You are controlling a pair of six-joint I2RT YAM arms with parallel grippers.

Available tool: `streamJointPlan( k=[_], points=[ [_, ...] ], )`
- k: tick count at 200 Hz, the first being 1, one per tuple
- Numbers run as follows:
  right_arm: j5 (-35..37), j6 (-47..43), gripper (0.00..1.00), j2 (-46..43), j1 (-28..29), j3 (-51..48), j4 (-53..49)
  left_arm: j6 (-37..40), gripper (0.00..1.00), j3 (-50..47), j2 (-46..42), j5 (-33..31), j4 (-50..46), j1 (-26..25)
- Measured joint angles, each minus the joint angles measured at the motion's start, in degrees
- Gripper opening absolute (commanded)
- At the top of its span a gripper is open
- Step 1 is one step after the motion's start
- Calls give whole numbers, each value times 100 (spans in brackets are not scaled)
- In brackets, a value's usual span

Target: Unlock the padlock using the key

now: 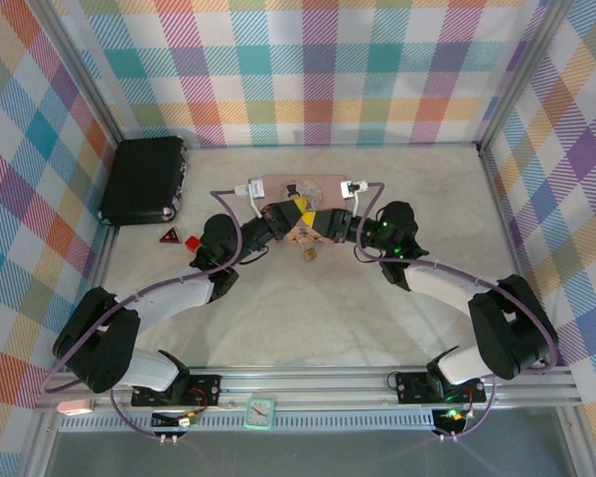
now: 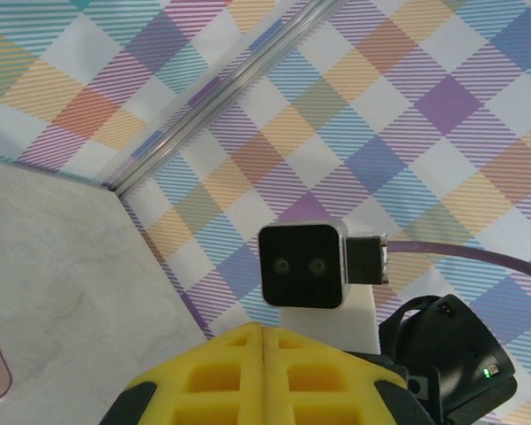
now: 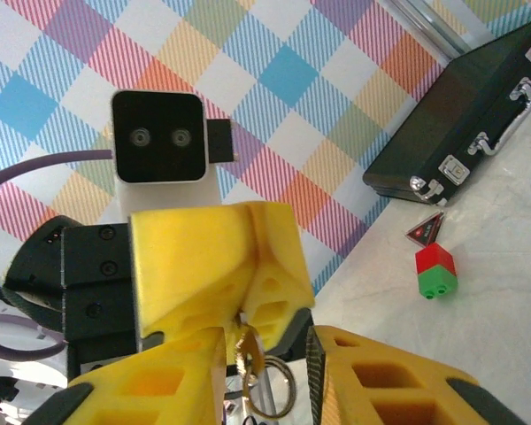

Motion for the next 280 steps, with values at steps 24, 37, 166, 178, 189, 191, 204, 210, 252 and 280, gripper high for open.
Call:
streamJointPlan(
  k=[24,37,166,178,189,191,204,210,252,280],
  points=[
    [-11,83,13,20,0,0,116,-46,0,0,61,0,55,-15],
    [-4,109,3,20,0,-2,162,-83,0,0,63,-17,101,-20],
    [39,-2282,0,-973,-4,0,-2494,-122,89,-11,-643,-1012,-1956,518],
    [151,-2636,0,-1161,-4,0,-2955,-94,88,-11,-667,-1196,-2520,544],
    [280,-2924,0,-1300,-4,0,-3324,-81,87,-11,-632,-1296,-2983,544],
    [321,-2983,0,-1329,-4,0,-3414,-81,87,-11,-623,-1307,-3062,544],
    [538,-3279,0,-1464,-4,0,-3825,-76,86,-11,-485,-1401,-3451,498],
    [629,-3383,0,-1510,-4,0,-3976,-61,86,-9,-396,-1469,-3617,452],
    [1674,-3781,0,-1744,-17,-44,-4896,332,85,745,769,-1991,-4909,-321],
    [2256,-3738,0,-2081,-87,-358,-5342,555,84,1388,1598,-2164,-5254,-549]
  ],
)
